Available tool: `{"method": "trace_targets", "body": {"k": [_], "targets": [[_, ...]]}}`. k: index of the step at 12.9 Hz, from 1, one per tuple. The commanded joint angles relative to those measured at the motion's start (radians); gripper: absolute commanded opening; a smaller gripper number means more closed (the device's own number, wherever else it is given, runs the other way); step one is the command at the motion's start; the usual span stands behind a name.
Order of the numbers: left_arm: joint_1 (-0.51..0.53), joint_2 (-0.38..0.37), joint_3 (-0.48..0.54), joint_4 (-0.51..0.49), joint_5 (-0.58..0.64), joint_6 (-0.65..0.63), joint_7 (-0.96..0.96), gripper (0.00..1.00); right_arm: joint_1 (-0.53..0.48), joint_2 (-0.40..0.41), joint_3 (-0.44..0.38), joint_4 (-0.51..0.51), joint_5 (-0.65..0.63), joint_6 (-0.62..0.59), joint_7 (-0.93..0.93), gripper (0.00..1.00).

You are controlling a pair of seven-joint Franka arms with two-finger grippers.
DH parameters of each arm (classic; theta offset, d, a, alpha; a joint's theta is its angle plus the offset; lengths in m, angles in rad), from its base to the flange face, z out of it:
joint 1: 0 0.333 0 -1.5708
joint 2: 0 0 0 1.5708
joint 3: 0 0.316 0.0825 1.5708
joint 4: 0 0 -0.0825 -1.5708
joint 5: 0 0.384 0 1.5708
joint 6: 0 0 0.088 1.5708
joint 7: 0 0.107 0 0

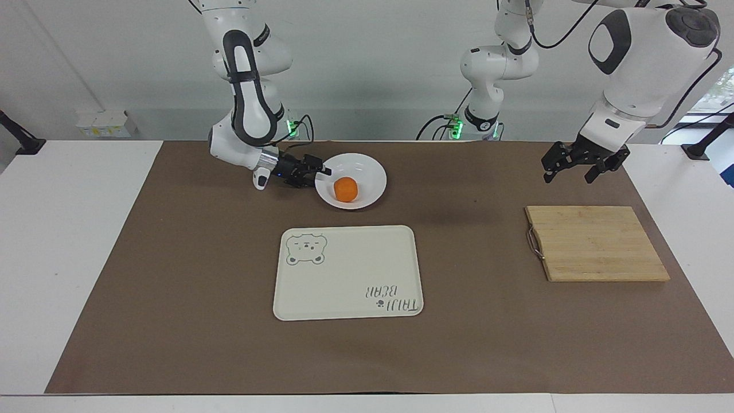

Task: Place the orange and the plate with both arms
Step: 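Grip the plate rim nearest the right gripper with the right gripper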

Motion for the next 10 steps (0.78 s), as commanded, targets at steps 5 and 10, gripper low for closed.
{"method": "trace_targets", "body": {"k": [5,10], "targets": [[-0.170,-0.055,0.198,-0.004,0.003,-0.077,0.009,1.00,0.036,0.042,0.000,0.027,0.029,0.048,-0.004,0.00],[-0.169,-0.056,0.192,0.033,0.013,-0.151,0.014,1.00,-0.005,0.040,-0.003,0.077,0.030,-0.009,-0.078,0.00]]}}
